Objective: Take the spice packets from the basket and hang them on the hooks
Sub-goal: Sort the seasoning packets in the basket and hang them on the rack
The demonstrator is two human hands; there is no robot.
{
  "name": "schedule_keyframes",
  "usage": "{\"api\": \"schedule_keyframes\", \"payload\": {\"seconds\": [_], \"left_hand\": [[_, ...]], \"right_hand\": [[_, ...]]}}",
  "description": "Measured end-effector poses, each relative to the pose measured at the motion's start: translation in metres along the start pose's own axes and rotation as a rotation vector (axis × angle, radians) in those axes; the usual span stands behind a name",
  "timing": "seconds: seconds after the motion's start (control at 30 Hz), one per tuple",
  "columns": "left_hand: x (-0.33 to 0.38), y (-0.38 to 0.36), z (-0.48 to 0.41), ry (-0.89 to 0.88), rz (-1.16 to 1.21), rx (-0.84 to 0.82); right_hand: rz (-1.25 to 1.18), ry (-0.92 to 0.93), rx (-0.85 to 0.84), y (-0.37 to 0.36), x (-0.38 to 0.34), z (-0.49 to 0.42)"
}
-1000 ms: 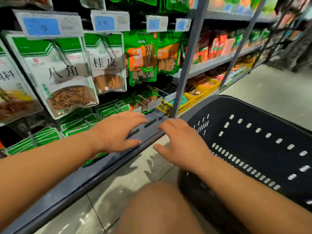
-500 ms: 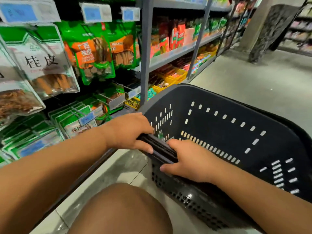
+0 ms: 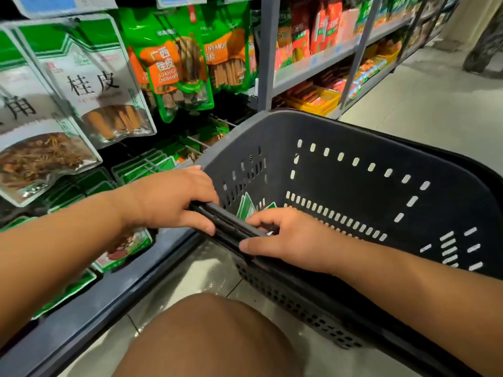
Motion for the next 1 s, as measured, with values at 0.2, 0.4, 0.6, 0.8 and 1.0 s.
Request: {"api": "schedule_keyframes", "payload": {"seconds": [0.2,0.4,0.6,0.8,1.0], "left_hand": [[-0.011,0.002,0.007,0.010,0.035,-0.013],[-0.016,0.005,0.004,0.016,0.004,-0.016],[-0.018,0.023,-0.023,0.104,0.092,0.114],[-0.025,0.019,-0.077,0.256,-0.005,0.183],[-0.027,0.009,-0.086,0.279,-0.114,0.117]], "right_hand": [[-0.072,0.049,0.012,-0.011,0.001,-0.008],[0.011,0.012,-0.041,0.009,0.019,-0.024],[0.107,-0.218,0.089,0.057,0.095,-0.082],[0.050,-0.245,0.052,0.031,0.099,-0.144],[0.104,-0.331,-0.017,-0.012,0.092,-0.169]]}}
Point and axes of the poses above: each hand's wrist, its own z-axis away from the middle knuckle, its own y-axis out of the back of the hand, x = y × z, the point moved 2 cm from there along -z, towards the middle knuckle, and after that the axes turned 4 degrees about -x, right-handed, at the moved point
